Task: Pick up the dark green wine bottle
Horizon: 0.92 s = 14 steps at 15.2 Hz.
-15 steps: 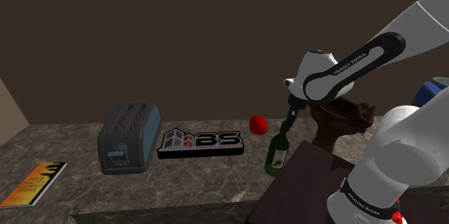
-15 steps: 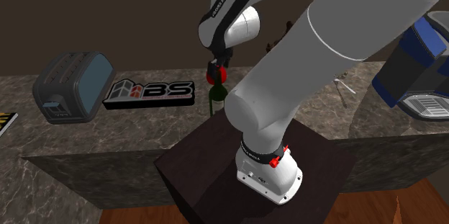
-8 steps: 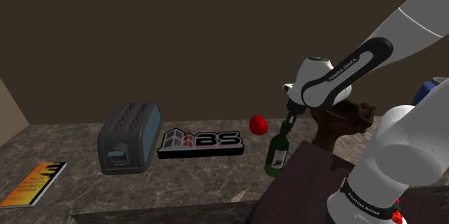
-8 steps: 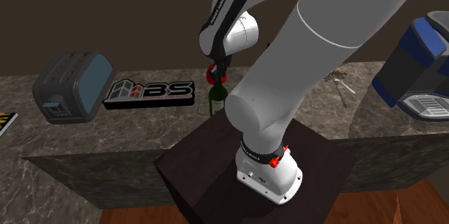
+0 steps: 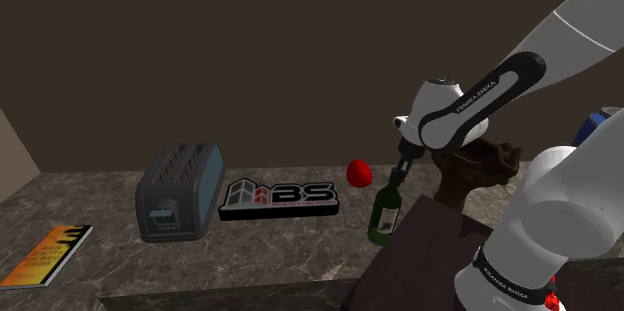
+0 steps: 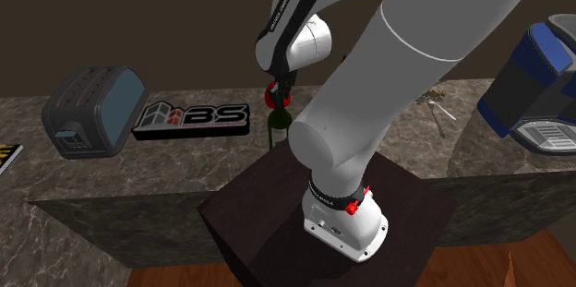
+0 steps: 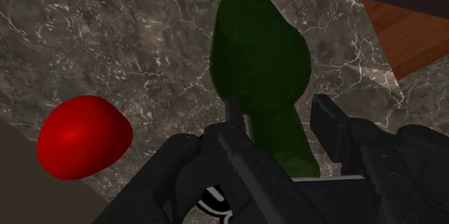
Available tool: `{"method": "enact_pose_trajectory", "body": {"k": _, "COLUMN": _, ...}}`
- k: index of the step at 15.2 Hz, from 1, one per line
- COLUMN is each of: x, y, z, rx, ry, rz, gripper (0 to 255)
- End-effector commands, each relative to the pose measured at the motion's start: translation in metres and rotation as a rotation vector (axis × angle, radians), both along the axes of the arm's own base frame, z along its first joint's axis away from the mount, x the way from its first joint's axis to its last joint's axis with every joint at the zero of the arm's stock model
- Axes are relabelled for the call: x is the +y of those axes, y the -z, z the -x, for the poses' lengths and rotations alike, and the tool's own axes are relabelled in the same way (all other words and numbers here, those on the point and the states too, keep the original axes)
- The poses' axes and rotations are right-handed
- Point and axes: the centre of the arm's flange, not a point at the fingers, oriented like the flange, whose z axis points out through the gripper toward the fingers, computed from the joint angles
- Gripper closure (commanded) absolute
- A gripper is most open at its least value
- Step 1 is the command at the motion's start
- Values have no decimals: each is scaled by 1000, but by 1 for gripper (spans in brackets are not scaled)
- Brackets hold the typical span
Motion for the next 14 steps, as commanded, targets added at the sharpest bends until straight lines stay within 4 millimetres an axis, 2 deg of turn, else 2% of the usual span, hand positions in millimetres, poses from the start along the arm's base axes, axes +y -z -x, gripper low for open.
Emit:
{"method": "enact_pose_trajectory", "body": {"k": 1, "x": 0, "y": -4, "z": 0, "rx": 4, "ry": 0, "rz": -1, "gripper": 255}}
{"method": "enact_pose_trajectory", "body": {"k": 14, "x": 0, "y": -73, "z": 0, "rx": 4, "ry": 0, "rz": -1, "gripper": 255}}
